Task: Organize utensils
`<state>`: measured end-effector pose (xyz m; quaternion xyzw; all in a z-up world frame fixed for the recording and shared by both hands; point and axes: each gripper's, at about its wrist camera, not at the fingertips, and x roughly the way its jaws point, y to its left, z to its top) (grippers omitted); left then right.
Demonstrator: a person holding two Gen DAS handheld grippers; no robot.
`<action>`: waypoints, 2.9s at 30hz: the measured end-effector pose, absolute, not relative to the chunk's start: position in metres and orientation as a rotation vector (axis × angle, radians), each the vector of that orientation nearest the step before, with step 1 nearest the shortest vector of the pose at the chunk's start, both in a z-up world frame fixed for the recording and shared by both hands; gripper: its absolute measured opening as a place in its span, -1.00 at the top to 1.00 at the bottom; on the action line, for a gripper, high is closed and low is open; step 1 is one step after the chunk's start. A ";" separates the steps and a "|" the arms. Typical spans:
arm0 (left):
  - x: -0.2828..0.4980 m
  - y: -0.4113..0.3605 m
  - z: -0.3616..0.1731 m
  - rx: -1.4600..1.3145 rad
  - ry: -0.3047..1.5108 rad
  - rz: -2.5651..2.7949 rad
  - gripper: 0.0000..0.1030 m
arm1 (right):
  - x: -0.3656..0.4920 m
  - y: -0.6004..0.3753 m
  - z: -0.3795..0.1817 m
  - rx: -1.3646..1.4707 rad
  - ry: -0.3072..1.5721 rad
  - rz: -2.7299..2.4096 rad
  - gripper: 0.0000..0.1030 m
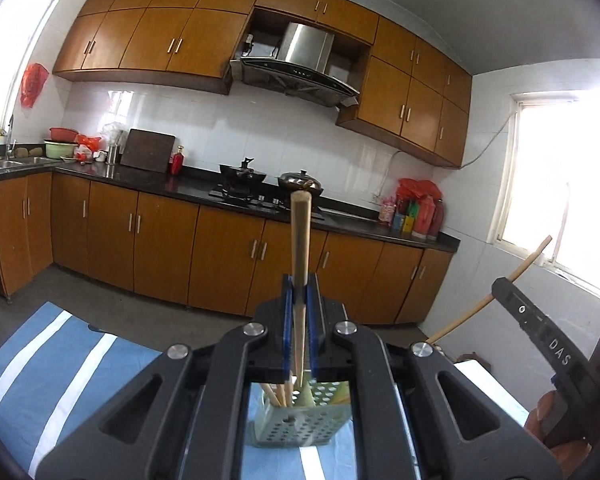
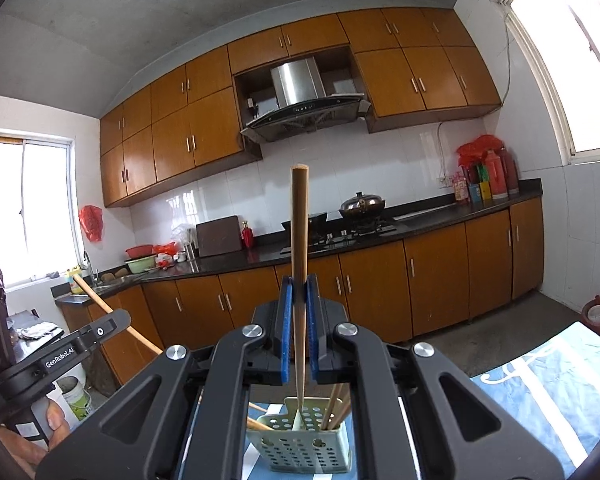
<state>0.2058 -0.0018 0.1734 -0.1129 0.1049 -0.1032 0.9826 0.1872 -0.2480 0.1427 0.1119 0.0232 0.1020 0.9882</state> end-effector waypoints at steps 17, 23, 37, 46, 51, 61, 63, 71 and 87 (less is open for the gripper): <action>0.241 -0.002 0.134 -0.218 0.297 -0.219 0.79 | 0.230 -0.229 0.103 0.183 0.204 0.215 0.68; 0.232 0.006 0.140 -0.244 0.285 -0.214 0.61 | 0.217 -0.234 0.114 0.186 0.168 0.199 0.30; 0.139 0.040 0.119 -0.159 0.314 -0.136 -0.68 | 0.126 -0.248 0.100 0.099 0.147 0.072 -0.97; 0.068 0.041 0.070 -0.060 0.335 -0.044 -0.92 | 0.069 -0.230 0.068 0.010 0.188 0.022 -0.97; 0.037 0.034 0.042 -0.032 0.339 0.002 -0.92 | 0.038 -0.217 0.045 -0.010 0.195 0.031 -0.97; 0.006 0.019 0.010 -0.003 0.343 -0.001 -0.92 | 0.012 -0.209 -0.001 -0.016 0.264 0.036 -0.97; 0.003 0.020 0.006 -0.007 0.349 0.010 -0.92 | 0.010 -0.209 -0.004 -0.021 0.271 0.033 -0.97; 0.001 0.026 -0.006 -0.030 0.387 0.025 -0.92 | 0.003 -0.204 -0.023 -0.035 0.307 0.037 -0.97; 0.006 0.018 -0.020 -0.014 0.452 0.013 -0.92 | 0.004 -0.212 -0.038 0.009 0.380 0.036 -0.97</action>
